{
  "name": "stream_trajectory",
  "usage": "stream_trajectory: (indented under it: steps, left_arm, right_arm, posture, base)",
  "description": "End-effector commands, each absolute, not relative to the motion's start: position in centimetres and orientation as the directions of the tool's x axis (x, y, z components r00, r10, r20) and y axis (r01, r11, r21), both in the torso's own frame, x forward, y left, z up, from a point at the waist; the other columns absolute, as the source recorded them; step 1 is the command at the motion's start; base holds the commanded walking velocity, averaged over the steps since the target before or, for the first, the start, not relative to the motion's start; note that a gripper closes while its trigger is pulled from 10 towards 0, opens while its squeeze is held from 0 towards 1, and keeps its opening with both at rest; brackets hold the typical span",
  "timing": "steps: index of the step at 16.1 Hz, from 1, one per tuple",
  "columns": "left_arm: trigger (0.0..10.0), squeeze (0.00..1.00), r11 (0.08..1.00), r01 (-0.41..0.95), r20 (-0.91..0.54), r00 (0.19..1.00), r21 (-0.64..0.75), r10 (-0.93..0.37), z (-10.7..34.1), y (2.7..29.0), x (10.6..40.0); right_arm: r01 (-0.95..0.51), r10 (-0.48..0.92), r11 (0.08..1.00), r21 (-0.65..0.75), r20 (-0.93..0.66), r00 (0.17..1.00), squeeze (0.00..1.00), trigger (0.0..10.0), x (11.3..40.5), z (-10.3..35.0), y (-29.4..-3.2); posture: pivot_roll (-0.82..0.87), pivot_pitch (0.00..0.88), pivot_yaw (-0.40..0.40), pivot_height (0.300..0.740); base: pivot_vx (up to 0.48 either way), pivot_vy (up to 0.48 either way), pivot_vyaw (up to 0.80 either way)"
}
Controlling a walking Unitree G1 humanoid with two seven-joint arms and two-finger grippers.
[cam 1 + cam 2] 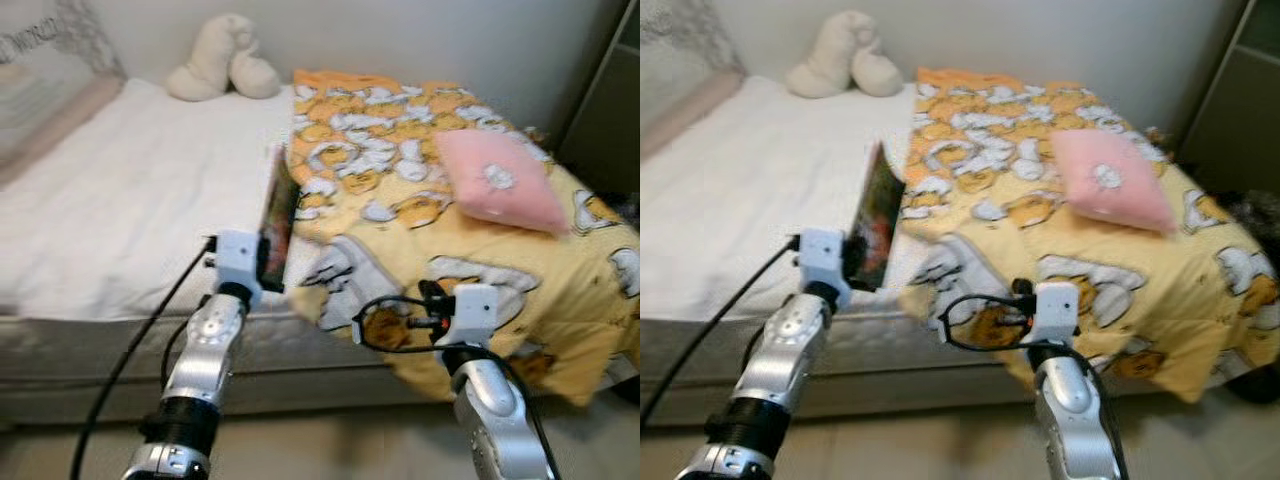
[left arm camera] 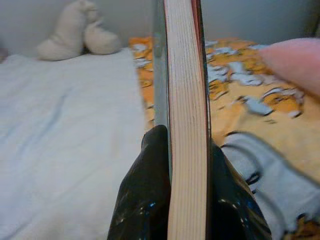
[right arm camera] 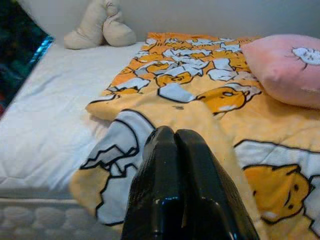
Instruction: Clean up the room
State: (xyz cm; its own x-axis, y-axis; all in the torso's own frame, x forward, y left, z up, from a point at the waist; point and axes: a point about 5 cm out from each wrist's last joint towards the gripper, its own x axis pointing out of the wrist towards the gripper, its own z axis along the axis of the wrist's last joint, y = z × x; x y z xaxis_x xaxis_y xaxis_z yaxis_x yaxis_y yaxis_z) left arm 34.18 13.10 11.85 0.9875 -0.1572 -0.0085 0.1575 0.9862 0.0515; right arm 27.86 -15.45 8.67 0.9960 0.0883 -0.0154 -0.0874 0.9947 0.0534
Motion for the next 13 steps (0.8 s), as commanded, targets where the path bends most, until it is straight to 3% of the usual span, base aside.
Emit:
stream_trajectory:
  steps: [1, 7, 10, 13]
  left_arm:
    - [10.0, 0.0, 0.979, 0.197, 0.023, 0.98, 0.059, -0.198, 12.3, 12.0, 34.1]
    - [10.0, 0.0, 0.977, 0.209, 0.007, 0.978, 0.036, -0.21, 11.4, 11.6, 33.5]
    - [10.0, 0.0, 0.98, 0.199, 0.021, 0.98, 0.024, -0.199, 11.8, 11.4, 33.7]
    - [10.0, 0.0, 0.985, 0.174, 0.033, 0.984, 0.003, -0.174, 12.2, 11.7, 34.0]
  right_arm:
    - [-0.07, 0.071, 0.996, 0.046, -0.023, 0.997, 0.0, 10.0, 27.6, 8.5, -16.0]
    - [-0.073, 0.075, 0.997, 0.026, -0.051, 0.996, 0.0, 10.0, 27.4, 8.0, -16.6]
    - [-0.077, 0.079, 0.997, 0.028, -0.046, 0.996, 0.0, 10.0, 27.5, 8.2, -16.5]
    - [-0.08, 0.081, 0.997, 0.02, -0.051, 0.995, 0.0, 10.0, 27.3, 8.0, -16.5]
  posture:
    - [-0.07, 0.0, 0.005, 0.74]
    - [-0.07, 0.0, -0.003, 0.74]
    - [-0.07, 0.0, -0.008, 0.74]
    - [-0.07, 0.0, -0.011, 0.74]
  base:
    - [0.0, 0.48, 0.0]
    - [0.0, 0.48, 0.0]
    - [0.0, 0.0, 0.0]
    - [0.48, 0.0, 0.66]
